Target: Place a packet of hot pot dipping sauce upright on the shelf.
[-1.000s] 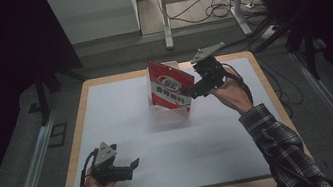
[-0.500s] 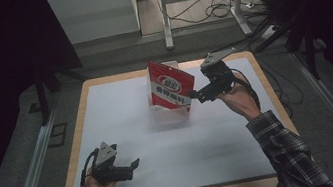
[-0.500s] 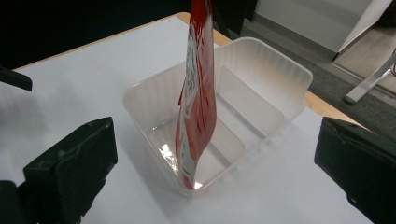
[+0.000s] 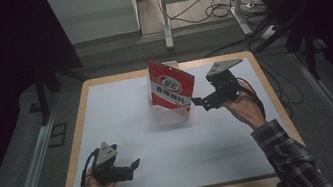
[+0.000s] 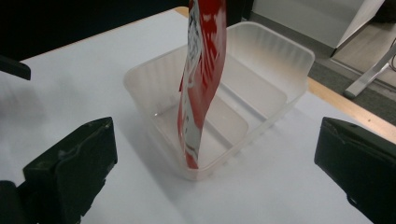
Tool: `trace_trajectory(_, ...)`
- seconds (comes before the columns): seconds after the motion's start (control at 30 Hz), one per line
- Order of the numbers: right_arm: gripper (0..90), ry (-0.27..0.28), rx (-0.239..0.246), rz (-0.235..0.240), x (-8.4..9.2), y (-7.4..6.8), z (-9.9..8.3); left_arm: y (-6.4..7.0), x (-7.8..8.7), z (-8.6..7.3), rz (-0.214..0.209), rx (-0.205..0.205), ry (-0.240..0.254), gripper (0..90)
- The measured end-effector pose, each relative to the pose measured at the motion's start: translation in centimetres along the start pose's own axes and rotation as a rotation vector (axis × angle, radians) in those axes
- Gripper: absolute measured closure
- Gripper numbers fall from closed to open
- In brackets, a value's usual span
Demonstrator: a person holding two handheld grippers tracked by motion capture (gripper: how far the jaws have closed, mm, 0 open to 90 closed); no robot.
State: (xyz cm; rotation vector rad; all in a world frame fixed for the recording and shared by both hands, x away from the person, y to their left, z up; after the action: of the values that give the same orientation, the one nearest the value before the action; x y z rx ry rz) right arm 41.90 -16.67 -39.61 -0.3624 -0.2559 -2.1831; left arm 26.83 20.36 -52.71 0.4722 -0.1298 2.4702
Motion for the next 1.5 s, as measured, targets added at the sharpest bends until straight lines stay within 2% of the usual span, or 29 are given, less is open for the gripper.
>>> trace_trajectory(0.23, 0.0, 0.006, -0.017, -0.001, 0.6, -0.2, -1.0, 0.0, 0.0, 0.0, 0.002, -0.001, -0.005, 1.9)
trace_trajectory(0.5, 0.0, 0.015, -0.029, -0.013, 1.4, -0.6, -1.4, 0.1, -0.1, 0.0, 0.003, -0.002, -0.007, 1.9)
trace_trajectory(0.97, 0.0, -0.010, 0.002, -0.038, 3.1, -2.1, -2.1, 0.1, -0.1, 0.0, -0.001, -0.002, -0.009, 1.9)
trace_trajectory(1.5, 0.0, -0.006, 0.025, -0.058, 4.4, -3.2, -3.3, 0.2, -0.1, 0.0, 0.001, -0.002, -0.013, 1.9)
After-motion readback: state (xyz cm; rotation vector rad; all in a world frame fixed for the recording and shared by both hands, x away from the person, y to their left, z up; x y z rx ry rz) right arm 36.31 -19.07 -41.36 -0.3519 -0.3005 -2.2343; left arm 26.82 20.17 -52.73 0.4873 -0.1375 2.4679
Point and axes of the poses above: each handheld gripper's, and its own axes: x roughly backward along the jaws, z roughly out of its top, y roughly to its right, the point moved 1 cm from there along -x, roughly forward along the jaws, and after that the axes turned 14 degrees about y, right-handed, at the moved point
